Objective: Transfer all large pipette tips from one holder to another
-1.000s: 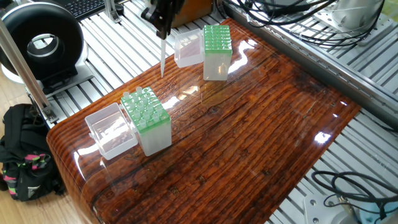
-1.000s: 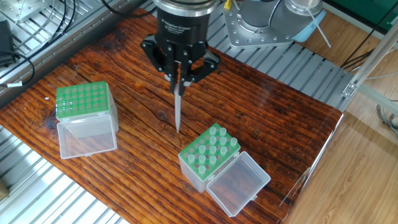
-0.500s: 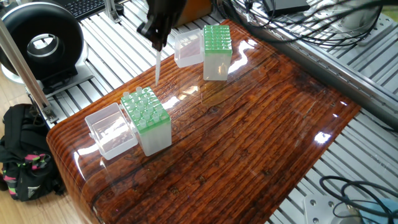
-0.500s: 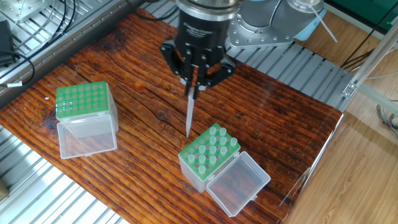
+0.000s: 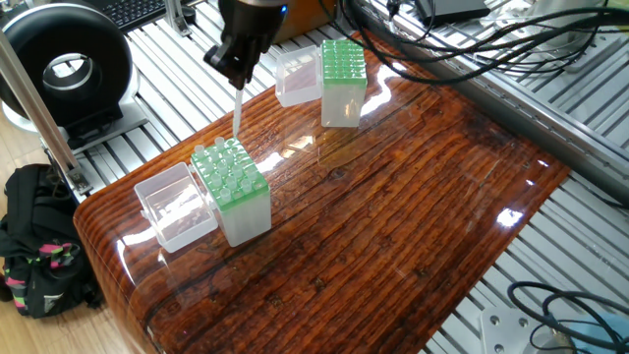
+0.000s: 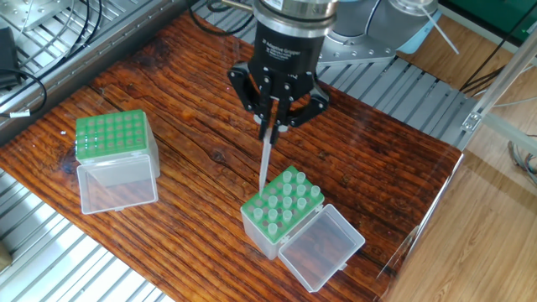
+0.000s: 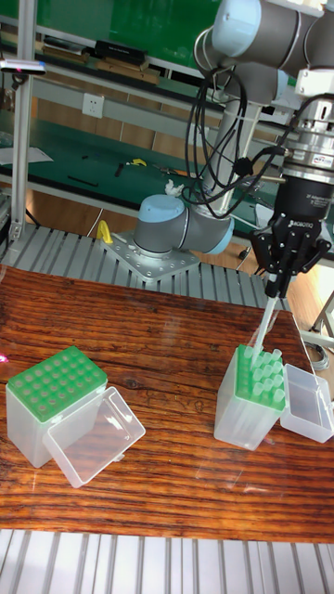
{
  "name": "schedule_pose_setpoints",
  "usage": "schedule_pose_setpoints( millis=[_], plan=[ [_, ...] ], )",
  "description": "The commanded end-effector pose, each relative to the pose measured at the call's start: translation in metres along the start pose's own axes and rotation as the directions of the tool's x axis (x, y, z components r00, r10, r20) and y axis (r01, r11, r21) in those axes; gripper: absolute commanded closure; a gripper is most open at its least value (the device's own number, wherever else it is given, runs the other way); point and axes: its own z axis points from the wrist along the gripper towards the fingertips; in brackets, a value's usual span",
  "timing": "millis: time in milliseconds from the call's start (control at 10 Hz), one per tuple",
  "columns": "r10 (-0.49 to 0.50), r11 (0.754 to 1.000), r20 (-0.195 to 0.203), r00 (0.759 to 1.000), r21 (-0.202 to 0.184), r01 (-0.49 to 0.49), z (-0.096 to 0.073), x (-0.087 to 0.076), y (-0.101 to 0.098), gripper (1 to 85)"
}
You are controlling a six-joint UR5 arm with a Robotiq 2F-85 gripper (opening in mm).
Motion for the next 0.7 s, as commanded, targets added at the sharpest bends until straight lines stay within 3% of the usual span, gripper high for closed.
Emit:
schedule_pose_setpoints(
  millis=[0, 600],
  plan=[
    [0.007, 1.0, 0.007, 1.0, 0.001, -0.007, 0.007, 0.001, 0.005, 84.7],
    [0.002, 1.0, -0.006, 1.0, 0.005, -0.002, 0.015, 0.017, 0.006, 84.7]
  ],
)
